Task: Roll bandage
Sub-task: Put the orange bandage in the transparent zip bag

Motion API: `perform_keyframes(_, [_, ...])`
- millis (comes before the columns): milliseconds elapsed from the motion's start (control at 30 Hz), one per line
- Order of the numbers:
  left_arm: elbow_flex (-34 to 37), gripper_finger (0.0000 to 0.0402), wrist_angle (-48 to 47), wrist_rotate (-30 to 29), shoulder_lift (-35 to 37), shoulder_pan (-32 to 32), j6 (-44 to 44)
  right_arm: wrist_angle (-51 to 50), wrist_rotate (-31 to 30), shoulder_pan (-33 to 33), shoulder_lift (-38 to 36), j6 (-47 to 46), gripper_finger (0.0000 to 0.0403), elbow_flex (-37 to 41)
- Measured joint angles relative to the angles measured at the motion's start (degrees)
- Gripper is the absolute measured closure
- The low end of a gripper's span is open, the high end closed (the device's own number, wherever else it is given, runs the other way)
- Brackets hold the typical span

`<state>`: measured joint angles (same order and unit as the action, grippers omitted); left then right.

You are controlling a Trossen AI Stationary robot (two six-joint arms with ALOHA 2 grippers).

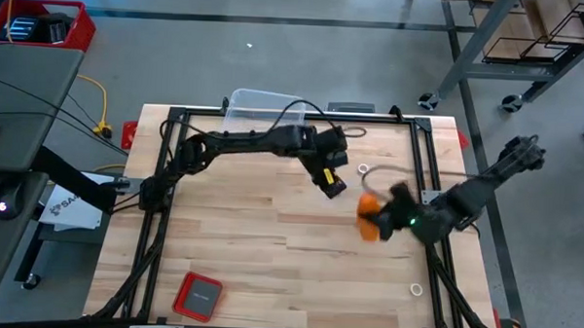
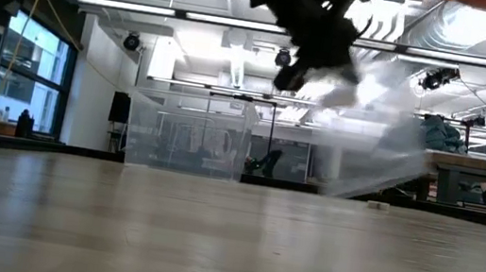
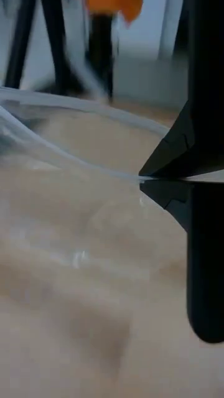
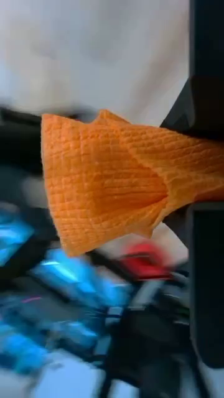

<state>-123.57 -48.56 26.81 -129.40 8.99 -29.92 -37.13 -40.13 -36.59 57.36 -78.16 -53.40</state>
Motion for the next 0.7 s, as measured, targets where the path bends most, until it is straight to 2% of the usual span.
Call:
perform_keyframes(100, [0.0,0.0401,7.4,5.7,0.1,-2.4,-8.5,-1.3,-10.5,1.2,-1.6,5.4,0.0358,-3.6])
perform_keyframes(200, [0.0,0.0401,15.7,8.1,0.7,-4.5,-16.3,-1.4,-16.9,3.2,-2.1,11.0,0.0358,-7.4])
perform_keyframes(400, [0.0,0.0401,26.1,8.1,1.2,-5.7,-25.7,-1.5,-17.3,6.7,-0.4,18.9,0.0358,-11.7])
perform_keyframes(567, [0.0,0.0402,25.2,7.0,2.3,-5.4,-24.8,-1.8,-13.4,8.6,0.8,17.2,0.0358,-11.4])
perform_keyframes(700, [0.1,0.0401,25.0,5.3,2.9,-4.7,-24.4,-2.0,-13.3,8.6,2.1,16.7,0.0358,-11.4])
